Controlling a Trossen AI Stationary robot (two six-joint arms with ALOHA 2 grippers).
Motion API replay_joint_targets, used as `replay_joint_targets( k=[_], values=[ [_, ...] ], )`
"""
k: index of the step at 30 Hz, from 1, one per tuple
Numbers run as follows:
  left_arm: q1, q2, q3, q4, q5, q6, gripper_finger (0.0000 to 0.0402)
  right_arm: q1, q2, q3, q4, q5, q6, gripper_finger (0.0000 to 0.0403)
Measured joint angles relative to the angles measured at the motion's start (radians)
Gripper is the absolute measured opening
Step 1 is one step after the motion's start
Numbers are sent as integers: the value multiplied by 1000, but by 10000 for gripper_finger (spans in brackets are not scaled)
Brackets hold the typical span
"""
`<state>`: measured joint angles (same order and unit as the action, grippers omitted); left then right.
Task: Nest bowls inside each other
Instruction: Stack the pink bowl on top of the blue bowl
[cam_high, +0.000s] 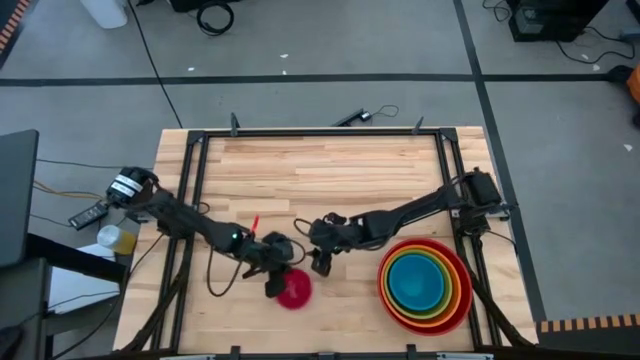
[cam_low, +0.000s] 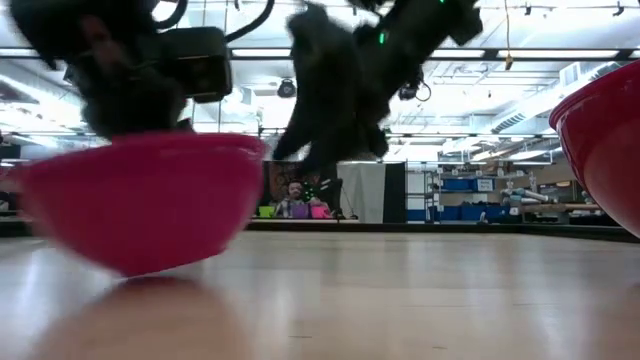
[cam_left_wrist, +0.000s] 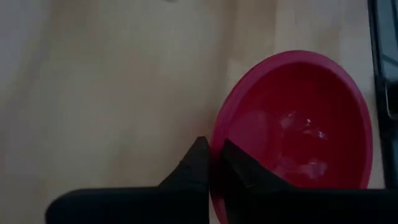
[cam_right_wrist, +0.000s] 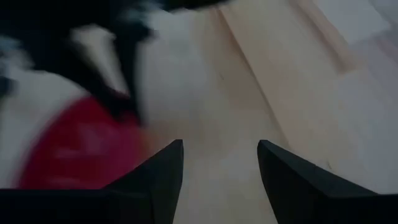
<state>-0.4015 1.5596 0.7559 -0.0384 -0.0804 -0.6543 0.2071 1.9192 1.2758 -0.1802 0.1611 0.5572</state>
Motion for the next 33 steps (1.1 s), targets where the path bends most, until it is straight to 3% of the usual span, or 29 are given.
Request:
replay_joint_targets(
  k=[7,12,19,23,27,30,33],
  values=[
    [45,-64,1,-21,-138,110,14,0,-63,0,-2,-29,17,213],
    [74,-64,19,-28,-213,181,13,-2,-36,1,24,-17,-66,213],
    [108,-62,23,-26,-246,218,12,-16,4,2,-23,110,-85,203],
    [119,-62,24,-18,-244,213,18,-16,3,3,-30,112,-146,150],
    [130,-68,29,-6,-235,208,37,-19,4,17,-75,90,-191,32],
    [134,-68,43,-7,-225,232,57,-19,-2,59,-191,127,-206,23],
    [130,-98,70,-56,-211,282,83,-15,-23,127,-521,233,-197,23]
  ],
)
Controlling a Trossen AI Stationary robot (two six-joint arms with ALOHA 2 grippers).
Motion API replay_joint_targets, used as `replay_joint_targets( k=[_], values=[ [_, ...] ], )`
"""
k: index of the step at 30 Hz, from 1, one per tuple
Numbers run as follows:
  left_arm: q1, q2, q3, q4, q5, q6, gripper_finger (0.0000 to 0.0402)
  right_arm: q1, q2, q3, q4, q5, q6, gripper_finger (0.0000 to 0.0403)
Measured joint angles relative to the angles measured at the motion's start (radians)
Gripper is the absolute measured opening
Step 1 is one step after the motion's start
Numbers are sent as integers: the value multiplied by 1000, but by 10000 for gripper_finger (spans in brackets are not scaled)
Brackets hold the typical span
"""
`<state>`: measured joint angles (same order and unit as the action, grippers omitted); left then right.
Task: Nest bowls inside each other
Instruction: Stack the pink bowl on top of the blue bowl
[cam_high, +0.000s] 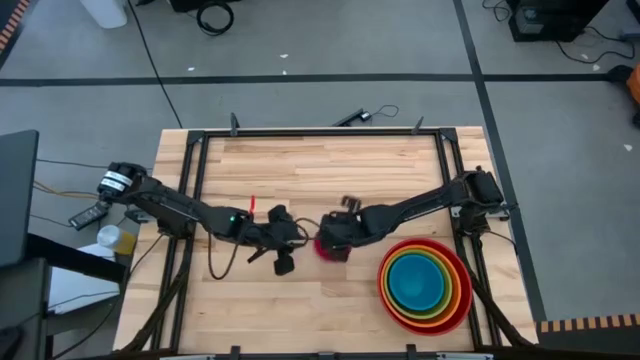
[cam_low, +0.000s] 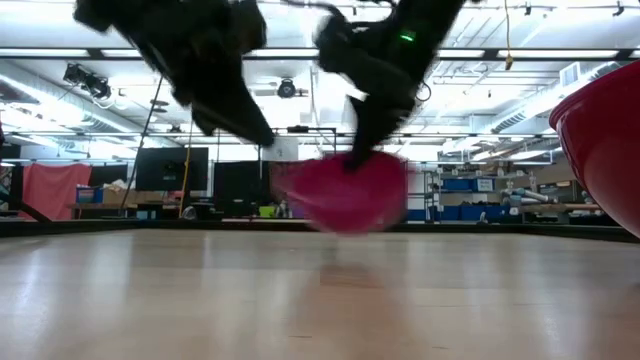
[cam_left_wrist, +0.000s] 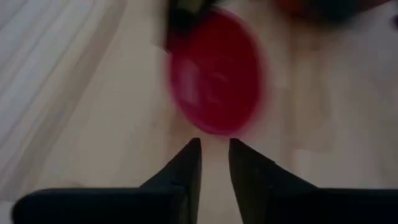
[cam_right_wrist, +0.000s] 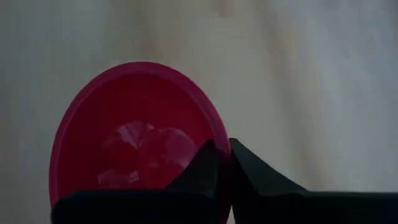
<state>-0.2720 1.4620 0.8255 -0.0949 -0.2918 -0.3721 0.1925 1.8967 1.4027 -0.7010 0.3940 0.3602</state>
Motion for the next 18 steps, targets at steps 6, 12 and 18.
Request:
replay_joint_targets(
  k=[6,12,18],
  values=[
    [0,-119,48,-146,-68,31,132,20,-108,123,-474,178,147,23],
    [-66,-279,14,-123,-229,73,148,142,-363,64,-684,222,406,23],
    [-175,-376,-24,-69,-392,124,148,375,-581,-127,-673,92,695,23]
  ],
)
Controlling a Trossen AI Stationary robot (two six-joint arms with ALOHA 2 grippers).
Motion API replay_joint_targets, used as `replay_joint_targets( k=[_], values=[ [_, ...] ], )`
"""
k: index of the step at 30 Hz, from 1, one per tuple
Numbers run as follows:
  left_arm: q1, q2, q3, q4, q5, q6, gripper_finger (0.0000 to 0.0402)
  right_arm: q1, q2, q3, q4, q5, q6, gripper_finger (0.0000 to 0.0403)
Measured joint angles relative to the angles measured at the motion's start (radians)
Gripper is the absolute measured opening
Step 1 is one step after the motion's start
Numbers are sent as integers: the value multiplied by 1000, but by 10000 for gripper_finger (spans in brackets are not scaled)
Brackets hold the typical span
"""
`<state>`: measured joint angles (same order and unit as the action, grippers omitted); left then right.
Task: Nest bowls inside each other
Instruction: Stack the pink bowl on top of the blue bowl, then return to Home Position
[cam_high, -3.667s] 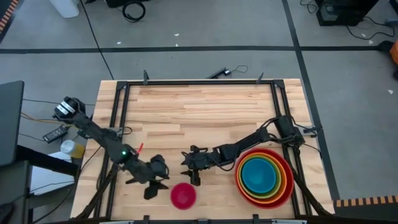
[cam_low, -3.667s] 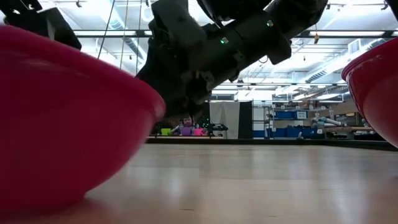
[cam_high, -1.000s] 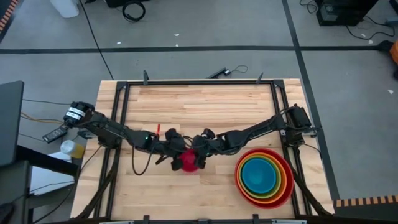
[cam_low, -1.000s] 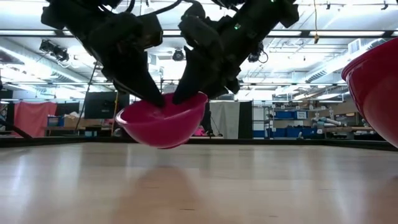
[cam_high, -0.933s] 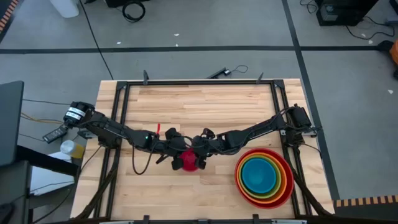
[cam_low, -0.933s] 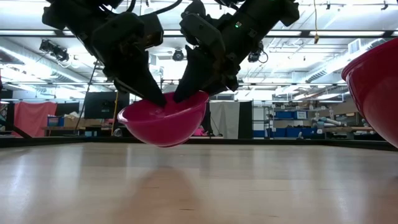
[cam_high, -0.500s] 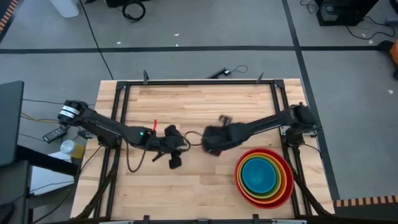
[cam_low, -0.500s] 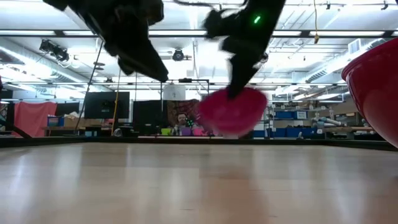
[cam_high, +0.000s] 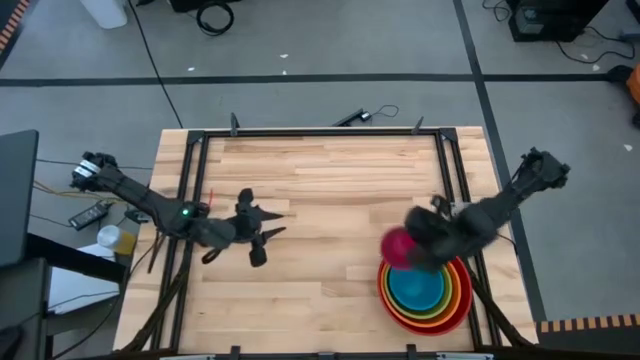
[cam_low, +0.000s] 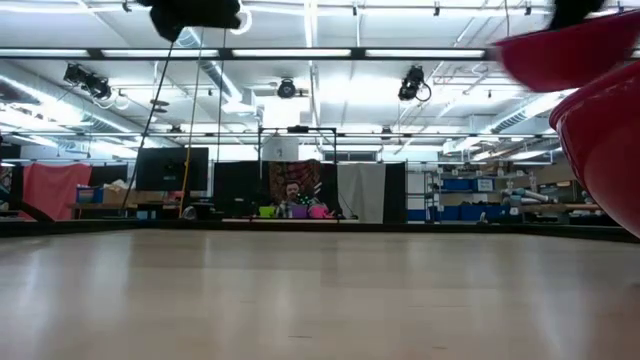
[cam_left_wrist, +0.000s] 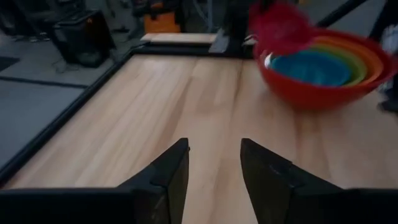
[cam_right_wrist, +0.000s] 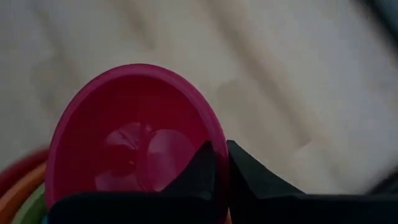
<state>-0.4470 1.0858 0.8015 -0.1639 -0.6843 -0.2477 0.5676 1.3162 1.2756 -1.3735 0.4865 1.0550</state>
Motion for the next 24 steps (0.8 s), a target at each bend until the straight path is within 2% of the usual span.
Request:
replay_joint_targets(
  k=[4,6,11,14,20,22,24],
  values=[
    [-37,-3,-9,3,-45,-19,148,169,-61,-165,105,-109,135,23],
    [-48,3,-11,-2,-49,-32,149,243,-77,-246,216,-134,178,23],
    [-48,9,-11,3,-52,-50,149,324,-74,-398,437,-166,275,29],
    [-31,10,-11,2,-54,-51,149,325,-73,-440,475,-176,303,78],
    [9,10,-11,3,-55,-35,149,295,-108,-444,357,-176,307,195],
    [18,10,-11,4,-68,-21,149,288,-132,-426,329,-149,292,221],
    [14,6,-11,11,-118,9,149,286,-156,-399,291,-74,253,237]
  ],
)
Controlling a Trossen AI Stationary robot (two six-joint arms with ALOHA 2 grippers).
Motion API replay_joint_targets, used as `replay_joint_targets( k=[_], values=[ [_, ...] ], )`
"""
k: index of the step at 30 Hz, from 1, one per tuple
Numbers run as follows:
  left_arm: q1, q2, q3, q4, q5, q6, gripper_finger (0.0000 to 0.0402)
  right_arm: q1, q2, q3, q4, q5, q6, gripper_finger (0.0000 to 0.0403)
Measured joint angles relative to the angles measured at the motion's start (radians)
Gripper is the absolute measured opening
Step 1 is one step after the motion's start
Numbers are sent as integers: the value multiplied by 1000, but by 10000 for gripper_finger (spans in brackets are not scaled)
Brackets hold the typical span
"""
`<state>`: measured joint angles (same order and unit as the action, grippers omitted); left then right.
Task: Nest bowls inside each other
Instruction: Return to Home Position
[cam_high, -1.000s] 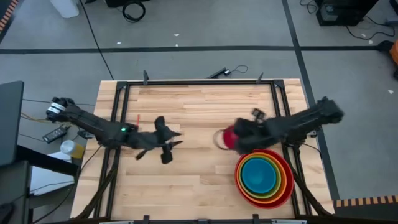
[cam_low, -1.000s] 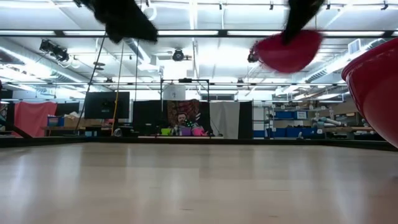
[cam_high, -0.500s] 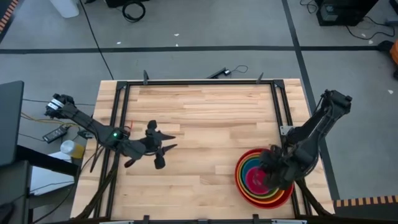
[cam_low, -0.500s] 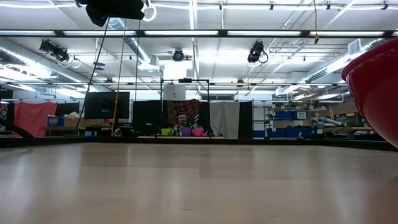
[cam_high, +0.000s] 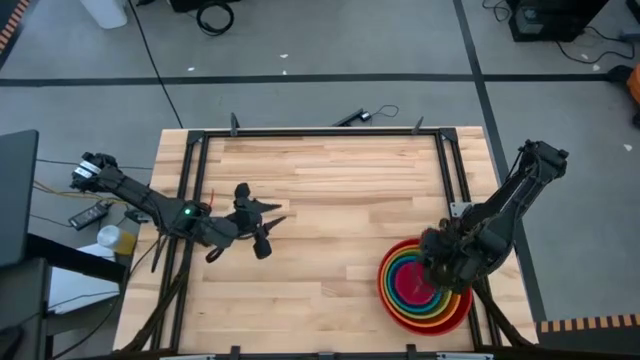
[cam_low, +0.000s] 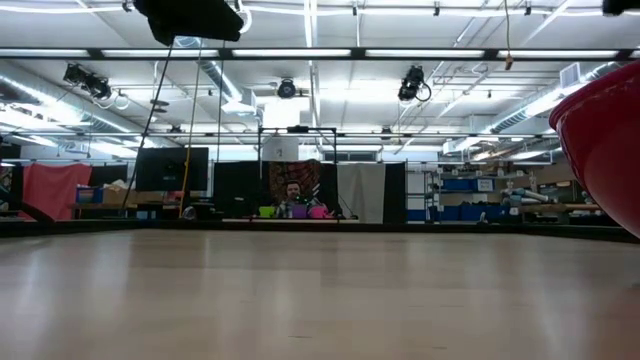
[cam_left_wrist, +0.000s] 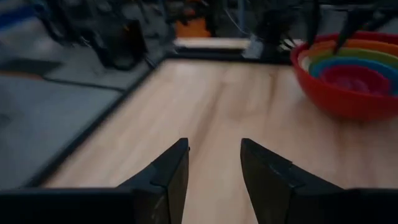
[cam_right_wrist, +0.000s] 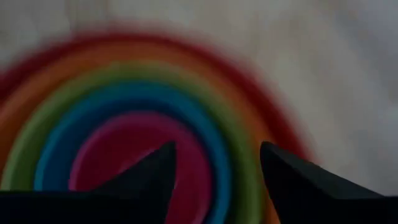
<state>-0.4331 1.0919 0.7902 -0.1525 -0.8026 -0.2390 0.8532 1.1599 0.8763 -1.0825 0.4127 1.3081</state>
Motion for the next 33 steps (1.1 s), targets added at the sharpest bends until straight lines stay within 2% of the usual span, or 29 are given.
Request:
replay_joint_targets(
  k=[2,4,6,7,8,10,12,14,16,19,22,25,28,31,33],
  values=[
    [-12,-4,0,32,-61,45,149,0,-28,29,-20,157,-47,244],
    [-28,-8,0,73,-100,90,149,0,-64,47,-8,374,-90,245],
    [-31,-16,0,153,-97,168,149,-4,-95,49,16,605,-112,242],
    [-31,-22,0,183,-92,206,149,-18,-109,49,19,676,-111,239],
    [-31,-24,0,217,-86,242,149,-45,-124,49,18,708,-107,236],
    [-30,-28,0,250,-73,291,149,-117,-148,41,46,705,-110,225],
    [-24,-29,-37,325,-56,323,149,-190,-162,4,141,647,-182,210],
    [-5,-29,-105,435,-11,337,149,-260,-161,-48,335,543,-329,192],
    [14,-28,-192,555,39,333,149,-336,-149,-113,612,409,-521,175],
    [35,-28,-314,739,106,306,146,-450,-95,-217,1117,141,-789,153],
    [51,-32,-419,886,125,268,143,-563,-13,-270,1471,-82,-909,134],
    [51,-52,-510,1045,132,257,143,-667,55,-271,1552,-179,-961,119],
    [50,-126,-589,1126,133,328,142,-751,56,-239,1478,-224,-1023,109],
    [50,-280,-621,1093,113,441,142,-814,-4,-211,1386,-249,-1055,105],
    [51,-401,-619,987,105,475,142,-840,-67,-203,1311,-270,-1074,105]
  ],
)
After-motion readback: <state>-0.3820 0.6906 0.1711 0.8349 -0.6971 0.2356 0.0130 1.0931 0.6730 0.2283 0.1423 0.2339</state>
